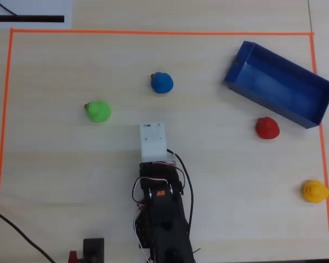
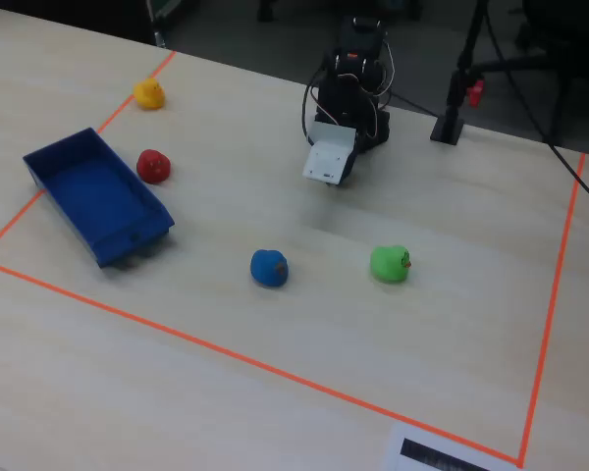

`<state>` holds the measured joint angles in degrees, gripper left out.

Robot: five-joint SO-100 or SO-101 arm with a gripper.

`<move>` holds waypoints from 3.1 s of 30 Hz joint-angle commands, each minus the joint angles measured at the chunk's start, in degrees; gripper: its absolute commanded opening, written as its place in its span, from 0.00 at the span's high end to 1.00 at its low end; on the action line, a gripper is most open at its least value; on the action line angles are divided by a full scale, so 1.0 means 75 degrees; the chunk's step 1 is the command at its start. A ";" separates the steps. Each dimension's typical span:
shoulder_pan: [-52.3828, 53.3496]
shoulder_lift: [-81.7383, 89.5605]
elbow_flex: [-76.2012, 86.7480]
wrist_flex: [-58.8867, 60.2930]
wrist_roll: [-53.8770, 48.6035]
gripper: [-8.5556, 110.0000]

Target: Grasp yellow duck and put it into box.

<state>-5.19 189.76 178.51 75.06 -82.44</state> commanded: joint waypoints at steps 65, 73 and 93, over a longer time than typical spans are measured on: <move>0.0023 0.0000 -0.0035 0.0129 0.0012 0.91; 0.0023 0.0000 -0.0035 0.0129 0.0012 0.91; 0.3246 -0.6141 -0.7535 -0.4652 0.1699 0.93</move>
<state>12.13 155.65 145.20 40.96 -72.77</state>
